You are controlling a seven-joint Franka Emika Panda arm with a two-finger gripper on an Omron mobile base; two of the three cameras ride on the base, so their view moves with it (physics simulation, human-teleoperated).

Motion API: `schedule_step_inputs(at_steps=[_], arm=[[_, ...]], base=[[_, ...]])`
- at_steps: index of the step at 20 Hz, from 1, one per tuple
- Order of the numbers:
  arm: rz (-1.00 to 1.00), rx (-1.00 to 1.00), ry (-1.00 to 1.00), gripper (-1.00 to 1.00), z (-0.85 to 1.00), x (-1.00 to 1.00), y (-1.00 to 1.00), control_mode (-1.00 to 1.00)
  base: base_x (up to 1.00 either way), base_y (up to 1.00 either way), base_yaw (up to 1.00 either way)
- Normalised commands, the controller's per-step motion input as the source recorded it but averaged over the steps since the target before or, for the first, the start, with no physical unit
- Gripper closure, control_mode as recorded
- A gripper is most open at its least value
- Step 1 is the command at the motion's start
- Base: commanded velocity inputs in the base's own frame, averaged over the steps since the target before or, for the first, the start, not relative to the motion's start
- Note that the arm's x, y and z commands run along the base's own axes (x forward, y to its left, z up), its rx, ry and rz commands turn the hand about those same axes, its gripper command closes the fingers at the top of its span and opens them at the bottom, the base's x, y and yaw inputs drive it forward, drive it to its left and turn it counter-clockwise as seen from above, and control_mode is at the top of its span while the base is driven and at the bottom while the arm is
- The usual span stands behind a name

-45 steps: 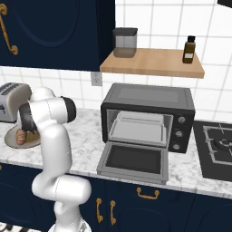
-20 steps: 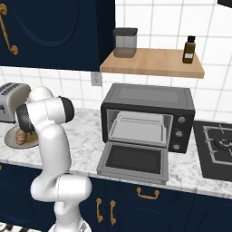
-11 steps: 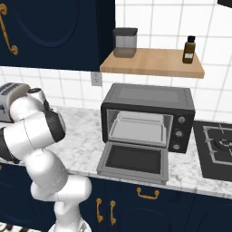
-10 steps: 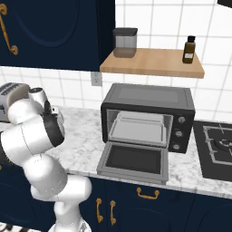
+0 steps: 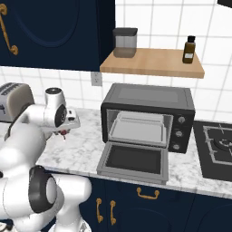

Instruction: Pick up the kebab skewer and baguette bread, and place them inside the toaster oven. Close the toaster oven door and start by setting the timer.

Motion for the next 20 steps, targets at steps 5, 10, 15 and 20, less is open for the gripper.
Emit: schedule_step_inputs(at_steps=[5,10,15,20], arm=[[0.00,0.00,0.00,1.00,0.27,-0.31,-1.00,-1.00],[-0.03,0.00,0.00,1.00,0.21,-0.03,-1.00,-1.00],[-0.06,0.02,0.02,1.00,0.21,0.05,-0.93,-1.00],[-0.03,0.02,0.00,1.00,0.31,0.03,-0.95,-1.00]], base=[[0.00,0.00,0.00],[0.00,0.00,0.00],[0.00,0.00,0.00],[0.00,0.00,0.00]])
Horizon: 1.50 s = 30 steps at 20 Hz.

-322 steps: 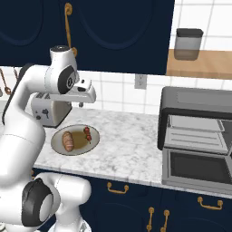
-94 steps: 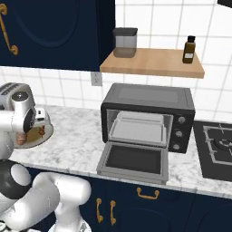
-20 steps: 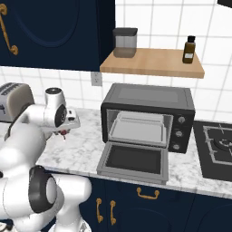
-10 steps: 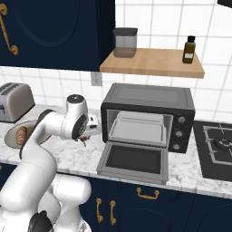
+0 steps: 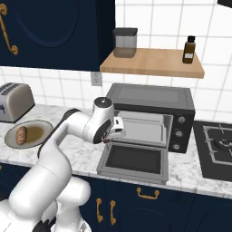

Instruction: Pick up the kebab skewer and baguette bread, and place them inside the toaster oven. Close the toaster oven door and start by setting the timer.

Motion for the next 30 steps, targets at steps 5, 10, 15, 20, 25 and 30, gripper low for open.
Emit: schedule_step_inputs(at_steps=[5,10,15,20,25,30], arm=[[-0.03,0.02,0.02,1.00,0.34,0.16,-0.66,-1.00],[-0.01,0.00,0.00,1.00,0.04,0.33,0.00,-1.00],[0.00,0.00,0.00,1.00,-0.01,0.15,0.00,-1.00],[0.00,0.00,0.00,1.00,-0.11,0.14,0.00,-1.00],[0.00,0.00,0.00,1.00,-0.32,0.13,-0.03,-1.00],[0.00,0.00,0.00,1.00,-0.12,0.32,-0.02,-1.00]], base=[[0.00,0.00,0.00],[0.00,0.00,0.00],[0.00,0.00,0.00],[0.00,0.00,0.00],[0.00,0.00,0.00],[0.00,0.00,0.00]])
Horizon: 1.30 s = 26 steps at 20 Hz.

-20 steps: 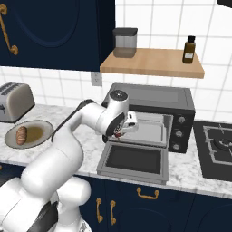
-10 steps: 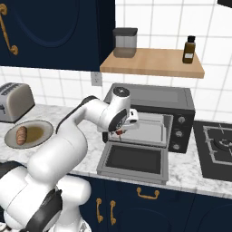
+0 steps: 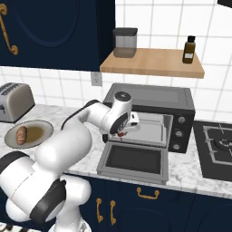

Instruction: Pick up the kebab skewer and baguette bread, and place them inside the toaster oven. Close the toaster oven door and start by setting the timer.

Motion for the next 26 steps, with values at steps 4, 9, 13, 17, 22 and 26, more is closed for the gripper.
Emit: schedule_step_inputs(at_steps=[4,9,13,17,22,26], arm=[[0.00,0.02,0.00,1.00,-0.10,0.30,-0.01,-1.00],[-0.01,0.04,0.00,1.00,-0.10,0.22,0.00,-1.00],[0.00,0.03,0.00,1.00,-0.15,0.04,0.00,-1.00],[0.00,0.01,0.00,1.00,-0.13,0.00,0.00,-1.00],[0.00,0.00,0.00,1.00,-0.03,0.00,0.00,-1.00],[-0.01,0.00,0.00,1.00,0.00,0.01,0.00,-1.00]], base=[[0.00,0.00,0.00],[0.00,0.00,0.00],[0.00,0.00,0.00],[0.00,0.00,0.00],[0.00,0.00,0.00],[0.00,0.00,0.00]])
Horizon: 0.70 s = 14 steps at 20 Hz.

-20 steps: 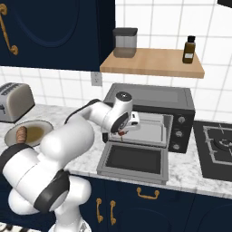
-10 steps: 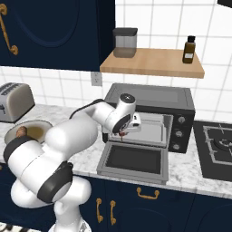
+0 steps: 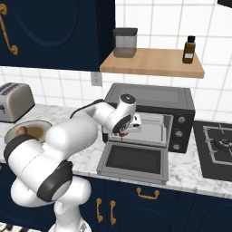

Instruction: Pick up the kebab skewer and baguette bread, and place them inside the toaster oven. Close the toaster oven door and start by setting the timer.

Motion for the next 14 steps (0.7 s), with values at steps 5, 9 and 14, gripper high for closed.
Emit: schedule_step_inputs(at_steps=[5,9,14], arm=[[-0.03,0.00,0.00,1.00,0.00,0.14,0.00,-1.00],[-0.02,0.00,0.00,1.00,0.00,0.13,0.00,-1.00],[-0.01,0.00,0.00,1.00,-0.01,0.00,-0.01,-1.00]], base=[[0.00,0.00,0.00],[0.00,0.00,0.00],[0.00,0.00,0.00]])
